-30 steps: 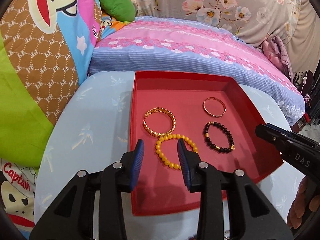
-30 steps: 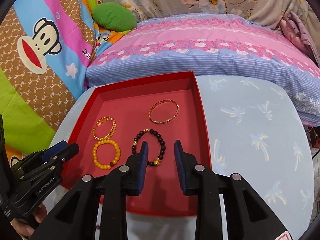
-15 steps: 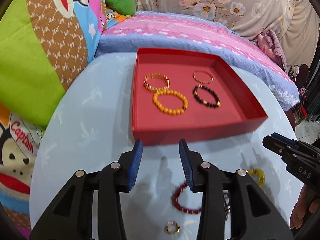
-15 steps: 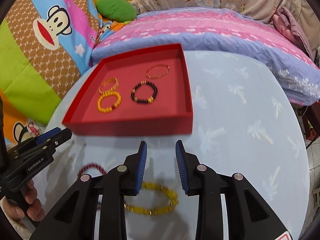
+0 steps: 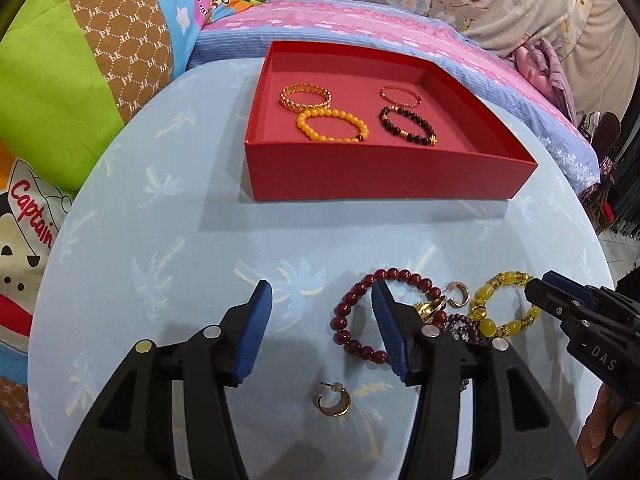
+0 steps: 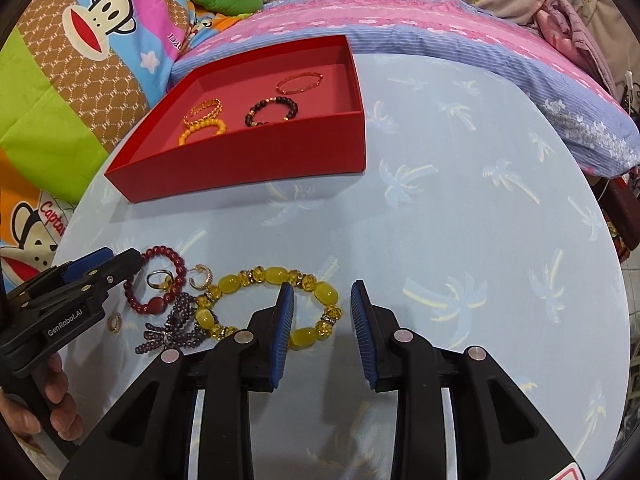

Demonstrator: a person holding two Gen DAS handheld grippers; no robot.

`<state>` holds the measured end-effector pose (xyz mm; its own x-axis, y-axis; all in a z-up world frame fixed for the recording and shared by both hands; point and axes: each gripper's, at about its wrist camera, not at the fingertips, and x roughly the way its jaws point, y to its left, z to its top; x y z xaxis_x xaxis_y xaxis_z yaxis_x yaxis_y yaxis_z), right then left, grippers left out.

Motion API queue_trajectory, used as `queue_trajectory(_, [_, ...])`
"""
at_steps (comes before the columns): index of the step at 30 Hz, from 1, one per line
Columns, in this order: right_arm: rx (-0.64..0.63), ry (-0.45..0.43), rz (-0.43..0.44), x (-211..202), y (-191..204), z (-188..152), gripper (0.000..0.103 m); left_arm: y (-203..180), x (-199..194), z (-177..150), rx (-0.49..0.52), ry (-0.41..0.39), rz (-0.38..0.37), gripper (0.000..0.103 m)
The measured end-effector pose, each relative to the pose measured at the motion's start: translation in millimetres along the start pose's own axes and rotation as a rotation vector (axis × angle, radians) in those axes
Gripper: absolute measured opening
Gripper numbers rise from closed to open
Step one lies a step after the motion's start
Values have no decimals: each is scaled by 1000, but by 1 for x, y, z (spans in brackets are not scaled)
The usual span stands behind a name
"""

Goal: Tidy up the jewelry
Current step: 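Move both tools back to the remaining bracelets on the table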

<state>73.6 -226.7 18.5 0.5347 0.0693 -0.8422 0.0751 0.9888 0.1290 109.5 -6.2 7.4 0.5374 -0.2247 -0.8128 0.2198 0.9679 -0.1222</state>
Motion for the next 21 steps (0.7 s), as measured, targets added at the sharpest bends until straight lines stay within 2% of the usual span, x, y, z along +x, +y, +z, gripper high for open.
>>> queue_trajectory(8, [-77, -20, -45, 6, 14, -5, 33, -13, 3, -7, 77, -25, 46, 51])
queue_trajectory(13, [-94, -29, -55, 6, 17, -6, 29, -14, 3, -8, 81, -36, 50, 48])
queue_trajectory(16, [-88, -27, -50, 5, 15, -6, 22, -14, 1, -8, 80, -39, 35, 35])
queue_trajectory(18, [-83, -23, -42, 5, 15, -6, 13, -14, 0, -8, 80, -36, 15, 23])
queue_trajectory(21, [-81, -14, -35, 5, 17, -6, 10, -17, 0, -9, 80, -29, -15, 10])
